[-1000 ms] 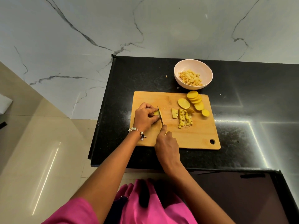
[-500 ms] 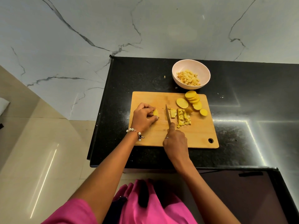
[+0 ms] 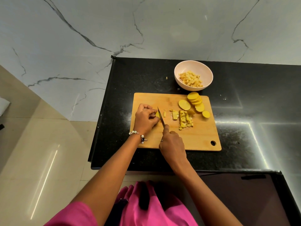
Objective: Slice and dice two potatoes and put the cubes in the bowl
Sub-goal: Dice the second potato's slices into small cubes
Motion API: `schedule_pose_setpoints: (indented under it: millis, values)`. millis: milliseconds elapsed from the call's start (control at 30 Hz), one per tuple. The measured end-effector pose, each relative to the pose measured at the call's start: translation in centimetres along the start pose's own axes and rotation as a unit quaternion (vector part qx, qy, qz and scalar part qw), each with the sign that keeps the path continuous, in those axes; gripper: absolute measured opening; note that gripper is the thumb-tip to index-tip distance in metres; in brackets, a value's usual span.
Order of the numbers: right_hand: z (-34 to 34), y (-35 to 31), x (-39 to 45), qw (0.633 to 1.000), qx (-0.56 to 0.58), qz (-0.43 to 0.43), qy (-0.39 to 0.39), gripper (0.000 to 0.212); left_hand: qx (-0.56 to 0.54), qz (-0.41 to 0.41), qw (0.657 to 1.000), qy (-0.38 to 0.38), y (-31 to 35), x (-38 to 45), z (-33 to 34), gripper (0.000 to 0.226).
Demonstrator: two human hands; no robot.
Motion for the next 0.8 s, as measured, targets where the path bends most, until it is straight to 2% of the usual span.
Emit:
schedule_pose_setpoints:
  millis: [367,567,800]
  values:
    - [0.0,-1.2,0.7,0.999,-0.018,-0.027,0.034,0.051,0.003,-0.014,1.0,0.009,-0.1,0.2,0.0,0.029]
    - [0.6,-0.4,-1.8,0.999,-0.04,0.002,0.019,0.054,0.008,-0.007,1.0,0.008,0.2,0.1,-0.2,0.029]
    - [0.5,0.0,-0.4,0.999,-0.035,0.032,0.019,0.055,0.01,0.002,1.0,0.003,0.4,0.0,-0.2,0.031]
Point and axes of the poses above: each hand's wrist, its own x-axis towards the middle knuckle, its own z-axis out of the palm, y = z × x, the point moved 4 cm from there along x, towards the middle knuckle, and after that the axes turned 14 degrees about z, right-handed, at the moved point
